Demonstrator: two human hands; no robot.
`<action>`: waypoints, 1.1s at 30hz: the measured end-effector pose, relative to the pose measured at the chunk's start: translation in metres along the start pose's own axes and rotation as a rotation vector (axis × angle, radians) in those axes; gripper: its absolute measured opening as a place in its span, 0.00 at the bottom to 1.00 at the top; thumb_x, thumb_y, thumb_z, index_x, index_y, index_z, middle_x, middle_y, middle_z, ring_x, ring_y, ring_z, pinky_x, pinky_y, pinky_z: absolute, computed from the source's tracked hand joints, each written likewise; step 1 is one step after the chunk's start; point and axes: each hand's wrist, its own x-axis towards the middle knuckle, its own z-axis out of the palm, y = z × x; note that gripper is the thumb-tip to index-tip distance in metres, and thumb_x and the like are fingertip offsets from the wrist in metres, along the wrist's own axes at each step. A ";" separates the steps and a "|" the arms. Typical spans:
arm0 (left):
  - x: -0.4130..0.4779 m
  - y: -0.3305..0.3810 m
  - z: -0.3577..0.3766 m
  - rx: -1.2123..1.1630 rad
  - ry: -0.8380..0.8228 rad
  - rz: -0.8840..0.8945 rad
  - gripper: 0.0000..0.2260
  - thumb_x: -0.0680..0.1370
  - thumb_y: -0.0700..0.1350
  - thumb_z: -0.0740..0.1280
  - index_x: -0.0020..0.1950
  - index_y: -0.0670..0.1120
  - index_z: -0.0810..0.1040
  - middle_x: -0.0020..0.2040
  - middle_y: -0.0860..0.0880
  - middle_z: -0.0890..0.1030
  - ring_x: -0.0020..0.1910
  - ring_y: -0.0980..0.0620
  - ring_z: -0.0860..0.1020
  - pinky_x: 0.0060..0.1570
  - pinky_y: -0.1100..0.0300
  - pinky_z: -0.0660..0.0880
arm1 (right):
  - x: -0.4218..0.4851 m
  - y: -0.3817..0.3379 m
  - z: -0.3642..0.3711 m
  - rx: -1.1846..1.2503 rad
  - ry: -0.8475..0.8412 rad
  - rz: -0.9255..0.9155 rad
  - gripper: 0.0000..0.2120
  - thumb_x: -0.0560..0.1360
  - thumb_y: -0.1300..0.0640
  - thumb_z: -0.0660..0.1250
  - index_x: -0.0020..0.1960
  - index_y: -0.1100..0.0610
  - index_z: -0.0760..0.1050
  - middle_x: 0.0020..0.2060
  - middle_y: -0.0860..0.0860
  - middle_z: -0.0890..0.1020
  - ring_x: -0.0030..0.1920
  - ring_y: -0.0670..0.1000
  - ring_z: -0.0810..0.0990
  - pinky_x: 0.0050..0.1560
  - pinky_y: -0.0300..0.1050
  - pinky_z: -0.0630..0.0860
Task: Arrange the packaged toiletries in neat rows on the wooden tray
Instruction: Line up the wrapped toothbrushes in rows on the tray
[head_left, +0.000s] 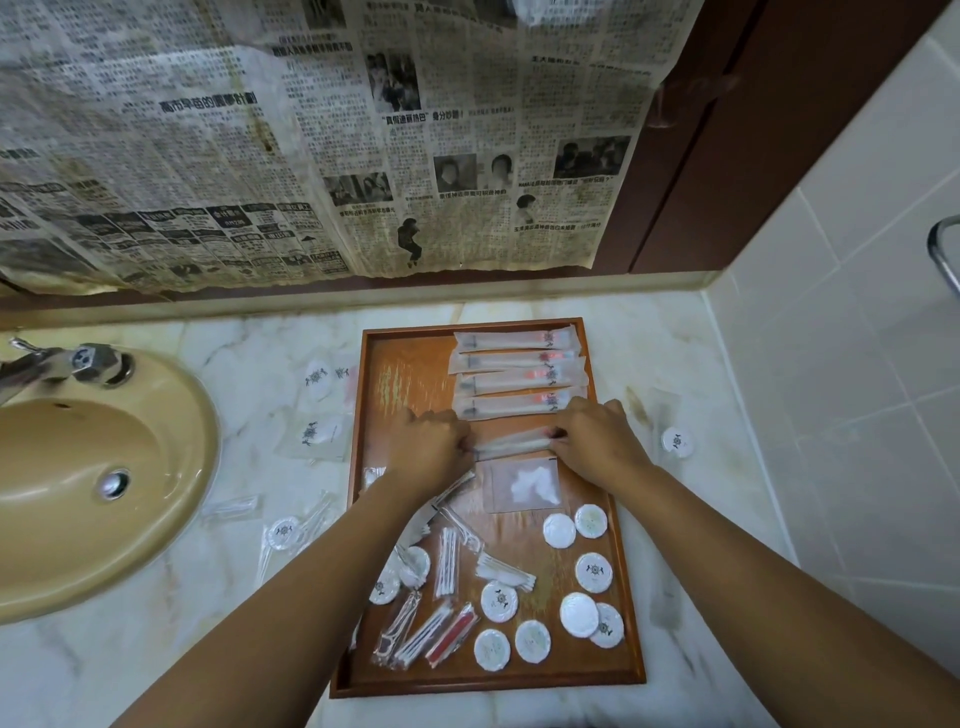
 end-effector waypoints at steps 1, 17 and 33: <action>0.001 -0.002 0.000 -0.067 -0.008 -0.019 0.06 0.76 0.50 0.65 0.44 0.53 0.81 0.42 0.55 0.80 0.41 0.53 0.78 0.55 0.52 0.67 | -0.002 0.000 0.000 0.011 0.001 -0.043 0.08 0.79 0.51 0.68 0.55 0.49 0.85 0.52 0.48 0.81 0.51 0.53 0.80 0.58 0.49 0.67; 0.001 -0.013 -0.005 -0.086 -0.113 -0.053 0.09 0.78 0.51 0.62 0.40 0.53 0.77 0.42 0.55 0.78 0.40 0.54 0.76 0.56 0.49 0.72 | 0.008 -0.013 0.000 0.190 -0.129 0.207 0.06 0.75 0.61 0.69 0.44 0.54 0.85 0.42 0.51 0.85 0.43 0.52 0.82 0.51 0.50 0.82; -0.014 0.000 0.018 -0.202 0.189 -0.147 0.05 0.76 0.49 0.70 0.42 0.51 0.82 0.39 0.54 0.83 0.37 0.52 0.79 0.50 0.52 0.73 | 0.005 -0.016 0.004 0.165 -0.143 0.203 0.03 0.75 0.57 0.68 0.43 0.50 0.77 0.40 0.48 0.80 0.42 0.52 0.78 0.47 0.48 0.80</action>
